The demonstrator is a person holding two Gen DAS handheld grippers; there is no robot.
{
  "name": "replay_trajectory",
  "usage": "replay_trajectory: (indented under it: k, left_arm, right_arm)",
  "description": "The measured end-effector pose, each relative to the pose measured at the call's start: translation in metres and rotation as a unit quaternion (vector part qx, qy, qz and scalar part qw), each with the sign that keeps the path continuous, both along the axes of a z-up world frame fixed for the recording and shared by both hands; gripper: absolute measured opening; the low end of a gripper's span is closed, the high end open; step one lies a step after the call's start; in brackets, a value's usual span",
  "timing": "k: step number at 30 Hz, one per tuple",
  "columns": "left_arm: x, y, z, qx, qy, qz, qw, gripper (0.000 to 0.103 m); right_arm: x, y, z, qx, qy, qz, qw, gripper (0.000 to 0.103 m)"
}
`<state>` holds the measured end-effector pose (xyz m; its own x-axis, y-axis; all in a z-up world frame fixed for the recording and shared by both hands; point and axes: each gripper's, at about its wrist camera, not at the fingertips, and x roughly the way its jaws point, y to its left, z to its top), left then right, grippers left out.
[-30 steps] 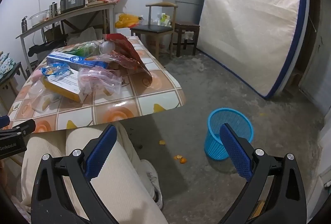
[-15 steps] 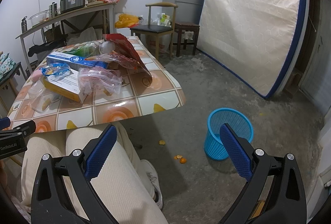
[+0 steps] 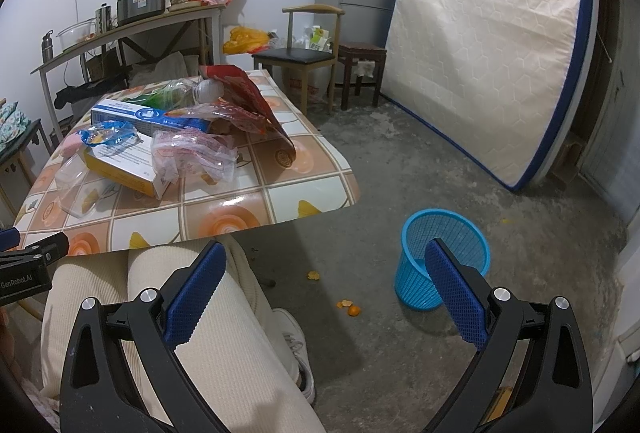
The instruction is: Collect trash
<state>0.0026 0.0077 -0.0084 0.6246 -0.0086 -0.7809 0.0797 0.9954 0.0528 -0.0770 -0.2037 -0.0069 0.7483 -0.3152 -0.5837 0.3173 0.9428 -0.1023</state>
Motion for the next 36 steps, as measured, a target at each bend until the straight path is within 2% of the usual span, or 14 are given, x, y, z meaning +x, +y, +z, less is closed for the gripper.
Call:
replay_trajectory:
  k: [27,32,36]
  left_arm:
    - [0.008,0.011,-0.004,-0.018,0.019,0.015,0.9995,0.098]
    - [0.015,0.016,-0.008,-0.034,0.035,0.023,0.9985,0.098]
    - [0.021,0.025,-0.005,-0.057,0.014,0.022,0.9980,0.098]
  right_arm:
    - [0.009,0.010,0.003,-0.002,-0.006,0.008,1.000,0.095]
    - [0.020,0.008,0.006,-0.005,-0.025,0.012,1.000,0.095]
    - [0.030,0.003,0.013,-0.007,-0.049,0.018,0.999,0.095]
